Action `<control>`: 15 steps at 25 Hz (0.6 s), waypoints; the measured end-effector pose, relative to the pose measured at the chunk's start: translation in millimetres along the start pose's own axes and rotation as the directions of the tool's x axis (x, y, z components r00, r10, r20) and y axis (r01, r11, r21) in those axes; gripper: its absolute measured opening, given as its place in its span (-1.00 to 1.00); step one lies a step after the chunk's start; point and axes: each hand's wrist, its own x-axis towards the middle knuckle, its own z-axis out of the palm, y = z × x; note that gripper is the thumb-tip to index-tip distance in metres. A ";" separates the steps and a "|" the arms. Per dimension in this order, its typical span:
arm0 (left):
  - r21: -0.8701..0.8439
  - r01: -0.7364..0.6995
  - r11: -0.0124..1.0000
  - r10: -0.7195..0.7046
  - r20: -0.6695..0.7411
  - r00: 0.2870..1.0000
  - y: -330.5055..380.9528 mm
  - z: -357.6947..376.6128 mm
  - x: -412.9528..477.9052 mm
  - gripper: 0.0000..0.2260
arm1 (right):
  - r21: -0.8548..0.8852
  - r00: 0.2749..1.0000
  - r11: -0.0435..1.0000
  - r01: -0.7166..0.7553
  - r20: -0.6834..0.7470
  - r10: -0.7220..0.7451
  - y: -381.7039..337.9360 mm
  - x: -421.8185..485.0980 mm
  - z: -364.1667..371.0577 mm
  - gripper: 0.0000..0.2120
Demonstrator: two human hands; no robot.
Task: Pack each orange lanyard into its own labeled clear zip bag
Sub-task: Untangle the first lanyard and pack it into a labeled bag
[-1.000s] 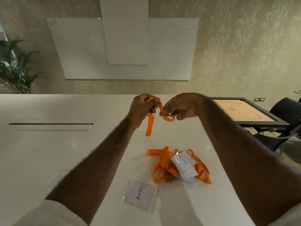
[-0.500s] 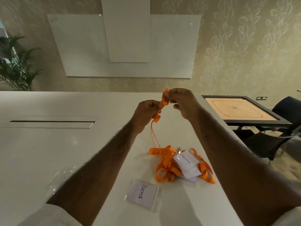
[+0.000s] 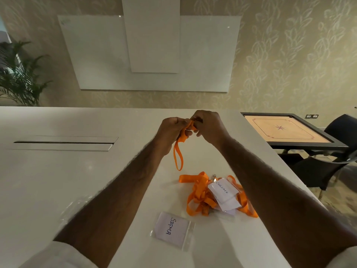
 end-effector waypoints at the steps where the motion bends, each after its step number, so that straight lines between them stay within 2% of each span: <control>1: 0.010 -0.001 1.000 0.002 -0.017 1.000 0.6 -2.2 0.4 -0.72 | 0.099 0.998 0.994 -0.053 0.025 0.050 -0.4 0.6 -0.8 -0.88; 5: 0.093 -0.047 0.995 0.051 -0.039 0.998 3.0 -6.6 0.8 -0.71 | 0.424 0.984 0.889 -0.175 0.109 0.141 -9.4 -1.7 -2.6 -0.75; 7: 0.134 -0.087 0.987 0.090 -0.013 0.996 3.5 -3.9 0.6 -0.69 | 0.483 0.979 0.851 -0.205 0.114 0.171 -15.5 -1.5 0.6 -0.74; 10: 0.140 -0.108 0.984 0.110 -0.007 0.994 4.4 -2.0 1.0 -0.68 | 0.484 0.975 0.847 -0.219 0.146 0.169 -19.3 -1.1 3.4 -0.78; 13: 0.103 -0.088 0.991 0.086 0.026 0.996 3.3 -4.0 2.2 -0.72 | 0.610 0.962 0.748 -0.261 0.229 0.149 -14.2 -2.2 1.3 -0.77; 15: 0.050 -0.069 0.996 0.068 0.029 0.997 1.9 -4.6 3.2 -0.77 | 0.668 0.957 0.685 -0.291 0.218 0.193 -12.1 -2.8 0.3 -0.78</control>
